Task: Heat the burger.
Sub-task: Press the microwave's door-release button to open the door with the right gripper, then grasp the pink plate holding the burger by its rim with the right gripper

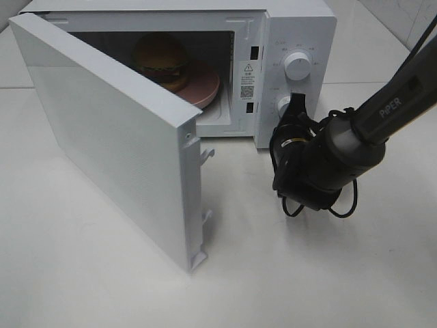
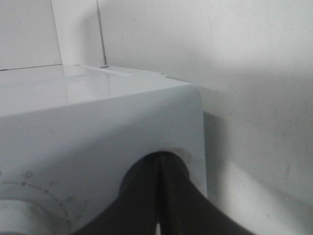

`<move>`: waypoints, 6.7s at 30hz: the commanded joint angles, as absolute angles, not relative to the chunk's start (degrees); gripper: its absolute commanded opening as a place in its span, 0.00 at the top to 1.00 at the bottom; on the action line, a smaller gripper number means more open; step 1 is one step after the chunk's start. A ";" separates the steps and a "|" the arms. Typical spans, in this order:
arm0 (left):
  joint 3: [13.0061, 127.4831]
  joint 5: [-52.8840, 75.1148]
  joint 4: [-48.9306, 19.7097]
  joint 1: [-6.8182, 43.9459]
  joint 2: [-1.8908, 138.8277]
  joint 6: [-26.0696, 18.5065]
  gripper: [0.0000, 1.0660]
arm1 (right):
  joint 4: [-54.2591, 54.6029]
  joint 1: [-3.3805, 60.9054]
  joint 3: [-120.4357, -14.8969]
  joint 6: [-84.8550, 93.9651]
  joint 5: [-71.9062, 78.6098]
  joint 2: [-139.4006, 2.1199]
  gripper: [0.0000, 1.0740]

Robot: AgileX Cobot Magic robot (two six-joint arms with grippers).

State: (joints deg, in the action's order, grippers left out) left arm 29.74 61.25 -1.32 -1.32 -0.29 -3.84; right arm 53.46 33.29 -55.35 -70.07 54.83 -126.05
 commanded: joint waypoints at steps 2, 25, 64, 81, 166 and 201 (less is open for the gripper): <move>29.56 61.31 -1.60 -1.38 -1.20 -3.90 0.06 | 47.61 31.23 -56.95 -68.81 60.79 -123.13 1.00; 29.56 61.31 -1.60 -1.38 -1.20 -3.90 0.06 | 36.04 31.57 -40.34 -65.89 43.77 -109.38 1.00; 29.56 61.31 -1.60 -1.38 -1.20 -3.90 0.06 | 23.09 31.40 -46.98 8.25 -17.65 -95.63 0.94; 29.56 61.31 -1.60 -1.38 -1.20 -3.90 0.06 | 12.09 31.40 -54.77 43.32 -36.27 -95.63 0.92; 29.56 61.31 -1.60 -1.38 -1.20 -3.90 0.06 | -9.51 36.21 -80.33 72.14 -20.86 -111.50 0.15; 29.56 61.31 -1.60 -1.38 -1.20 -3.90 0.06 | -11.34 36.04 -109.03 63.48 -29.62 -133.27 0.20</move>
State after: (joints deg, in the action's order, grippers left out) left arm 29.74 61.25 -1.32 -1.32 -0.29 -3.84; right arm -11.23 36.10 -107.49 64.46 -28.76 -132.53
